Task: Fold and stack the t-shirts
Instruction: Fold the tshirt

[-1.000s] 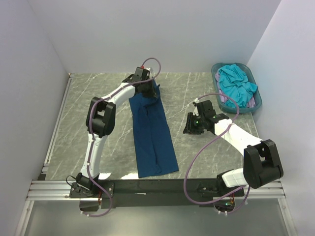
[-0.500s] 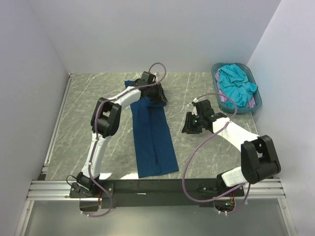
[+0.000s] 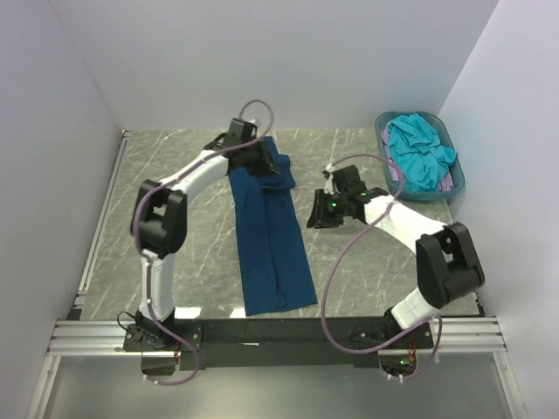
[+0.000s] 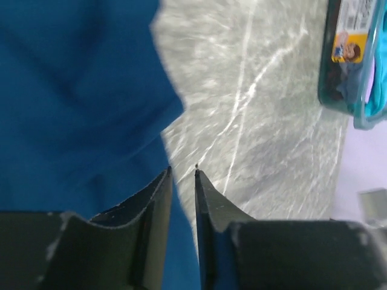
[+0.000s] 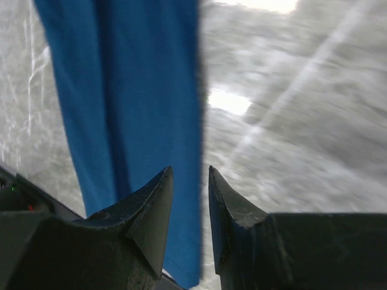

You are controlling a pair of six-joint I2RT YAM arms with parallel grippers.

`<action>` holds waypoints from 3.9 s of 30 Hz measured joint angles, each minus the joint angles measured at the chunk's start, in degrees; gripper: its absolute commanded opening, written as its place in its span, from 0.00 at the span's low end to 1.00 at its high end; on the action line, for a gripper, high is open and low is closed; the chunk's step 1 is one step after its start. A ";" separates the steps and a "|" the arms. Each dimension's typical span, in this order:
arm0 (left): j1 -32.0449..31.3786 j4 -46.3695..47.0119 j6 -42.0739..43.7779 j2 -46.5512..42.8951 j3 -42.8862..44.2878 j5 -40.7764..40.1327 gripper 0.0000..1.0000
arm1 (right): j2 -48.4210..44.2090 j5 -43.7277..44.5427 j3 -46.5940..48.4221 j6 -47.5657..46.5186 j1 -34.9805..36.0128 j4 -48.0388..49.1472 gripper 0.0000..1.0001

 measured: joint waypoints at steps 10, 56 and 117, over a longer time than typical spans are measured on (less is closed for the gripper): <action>1.73 -5.07 1.79 -10.80 -15.76 -8.61 0.27 | 14.60 3.43 12.81 -1.22 9.49 -6.08 0.34; -11.82 -13.44 17.31 -25.88 -20.41 -19.23 0.41 | 18.69 -14.75 26.01 3.21 -5.22 -5.11 0.41; -30.34 -7.98 38.91 0.13 -11.34 -45.55 0.01 | 27.08 -19.85 17.49 11.26 -12.61 14.73 0.44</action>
